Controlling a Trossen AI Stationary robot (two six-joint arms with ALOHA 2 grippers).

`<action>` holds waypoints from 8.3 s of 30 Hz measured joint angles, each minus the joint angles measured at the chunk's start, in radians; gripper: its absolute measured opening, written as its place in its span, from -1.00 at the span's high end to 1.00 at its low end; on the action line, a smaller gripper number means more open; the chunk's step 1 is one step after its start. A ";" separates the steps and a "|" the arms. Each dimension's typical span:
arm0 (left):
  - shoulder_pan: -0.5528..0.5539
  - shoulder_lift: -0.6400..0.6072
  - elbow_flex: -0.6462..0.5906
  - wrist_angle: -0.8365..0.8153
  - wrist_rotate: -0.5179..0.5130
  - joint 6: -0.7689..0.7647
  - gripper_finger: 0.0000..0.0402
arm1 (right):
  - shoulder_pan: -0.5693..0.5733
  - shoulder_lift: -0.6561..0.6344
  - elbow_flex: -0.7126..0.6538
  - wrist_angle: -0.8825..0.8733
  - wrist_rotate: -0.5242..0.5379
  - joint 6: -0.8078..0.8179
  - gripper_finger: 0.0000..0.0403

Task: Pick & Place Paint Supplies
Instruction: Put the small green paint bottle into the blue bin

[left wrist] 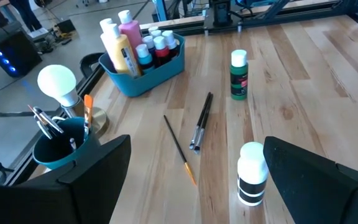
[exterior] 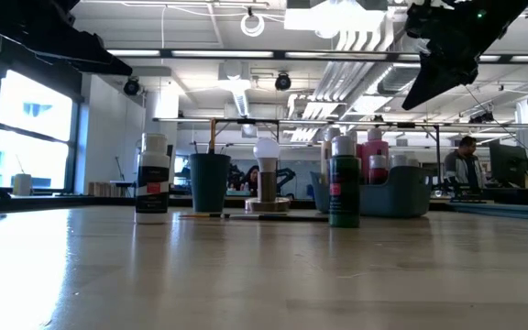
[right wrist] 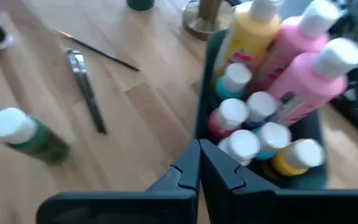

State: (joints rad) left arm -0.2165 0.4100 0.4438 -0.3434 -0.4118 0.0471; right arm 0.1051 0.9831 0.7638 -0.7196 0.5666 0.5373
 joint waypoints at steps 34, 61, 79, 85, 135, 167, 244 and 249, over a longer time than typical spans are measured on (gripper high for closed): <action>0.000 0.000 0.000 0.001 -0.001 -0.001 -0.80 | 0.059 0.080 -0.028 -0.175 0.141 0.166 0.99; 0.000 0.000 0.000 0.000 0.043 -0.006 -0.80 | 0.150 0.080 -0.159 0.416 -0.183 -0.123 0.99; 0.000 0.000 0.000 0.000 0.041 -0.003 -0.80 | 0.166 0.080 -0.556 1.155 -0.230 -0.139 0.99; 0.000 0.000 0.000 0.000 0.041 -0.003 -0.80 | 0.166 0.091 -0.573 1.155 -0.237 -0.133 0.99; 0.000 0.000 0.000 0.000 0.040 -0.003 -0.80 | 0.163 0.389 -0.573 1.575 -0.203 -0.199 -0.25; 0.000 0.000 0.000 -0.005 0.036 0.000 -0.80 | 0.107 0.594 -0.407 1.591 -0.242 -0.272 -0.25; 0.000 0.000 0.000 -0.012 0.037 -0.011 -0.80 | 0.091 -0.257 -0.408 0.789 0.284 -0.289 0.42; 0.000 0.000 0.000 -0.012 0.036 -0.012 -0.80 | 0.091 -0.289 -0.408 0.726 0.340 -0.270 0.40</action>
State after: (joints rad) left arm -0.2164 0.4101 0.4438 -0.3553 -0.3756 0.0353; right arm 0.1963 0.6939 0.3561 0.0064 0.9065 0.2668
